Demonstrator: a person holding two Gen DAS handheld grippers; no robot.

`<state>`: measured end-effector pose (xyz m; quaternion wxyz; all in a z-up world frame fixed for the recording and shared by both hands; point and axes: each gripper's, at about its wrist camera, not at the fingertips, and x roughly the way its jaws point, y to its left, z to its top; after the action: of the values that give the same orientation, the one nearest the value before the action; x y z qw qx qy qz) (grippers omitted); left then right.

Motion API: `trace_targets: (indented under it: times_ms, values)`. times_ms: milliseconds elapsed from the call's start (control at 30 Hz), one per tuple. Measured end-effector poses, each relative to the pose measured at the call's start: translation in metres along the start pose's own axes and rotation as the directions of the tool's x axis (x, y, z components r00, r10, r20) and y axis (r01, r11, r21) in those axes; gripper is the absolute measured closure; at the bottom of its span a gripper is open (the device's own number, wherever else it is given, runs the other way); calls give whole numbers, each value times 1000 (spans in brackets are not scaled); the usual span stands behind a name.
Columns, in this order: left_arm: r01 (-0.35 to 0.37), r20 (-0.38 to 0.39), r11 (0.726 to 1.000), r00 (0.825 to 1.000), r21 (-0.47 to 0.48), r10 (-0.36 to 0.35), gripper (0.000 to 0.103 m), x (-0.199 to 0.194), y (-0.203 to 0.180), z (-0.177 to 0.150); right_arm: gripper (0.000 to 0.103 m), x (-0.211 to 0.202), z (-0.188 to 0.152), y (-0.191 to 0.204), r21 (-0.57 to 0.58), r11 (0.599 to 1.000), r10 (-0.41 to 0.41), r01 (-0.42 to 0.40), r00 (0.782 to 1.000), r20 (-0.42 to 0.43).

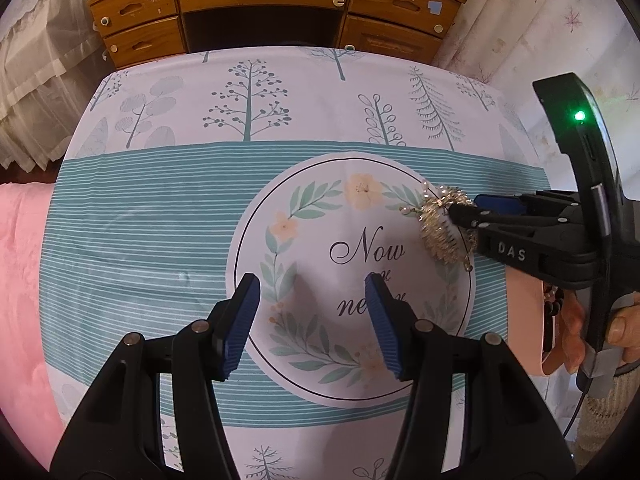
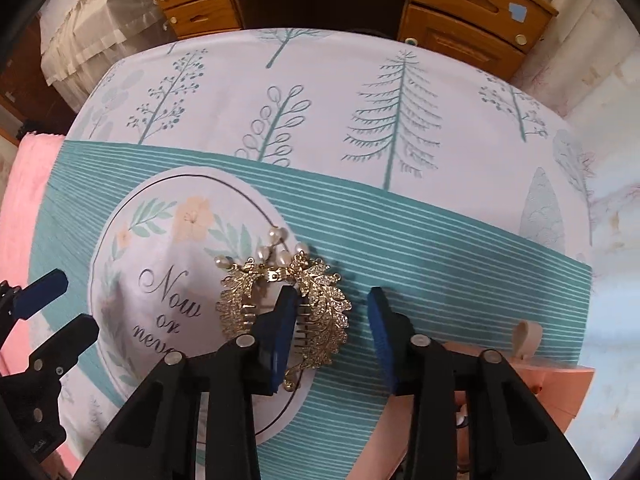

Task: Organize jewelry
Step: 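Move the right tool to the gold leaf hair comb and grasp it, then carry the gold hair comb with the right tool into the tray and release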

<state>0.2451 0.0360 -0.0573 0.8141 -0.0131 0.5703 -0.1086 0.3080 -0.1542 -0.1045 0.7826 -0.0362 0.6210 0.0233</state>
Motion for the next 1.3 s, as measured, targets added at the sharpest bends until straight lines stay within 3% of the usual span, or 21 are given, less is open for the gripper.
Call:
trace_targets:
  times_ms: [33, 267, 500, 733, 900, 1300]
  values:
    - [0, -2, 1000, 1000, 0, 0, 51, 0, 1, 0, 77, -1, 0, -1, 0, 1000, -10, 10, 1000, 5]
    - [-6, -1, 1000, 1000, -7, 6, 51, -4, 0, -1, 77, -17, -9, -10, 42, 999, 19, -21, 999, 44]
    - [-7, 25, 1000, 1000, 8, 7, 51, -28, -9, -4, 77, -69, -25, -12, 45, 995, 86, -92, 989, 122]
    - [11, 55, 999, 998, 36, -13, 51, -62, -36, -12, 77, -138, -65, -31, 36, 994, 91, -100, 975, 201]
    - [39, 71, 997, 996, 68, -44, 51, -82, -66, -22, 77, -164, -100, -59, 56, 995, 73, -87, 973, 220]
    - [74, 51, 985, 995, 156, -83, 51, -73, -124, -57, 77, -136, -151, -149, 269, 961, 16, -65, 983, 182]
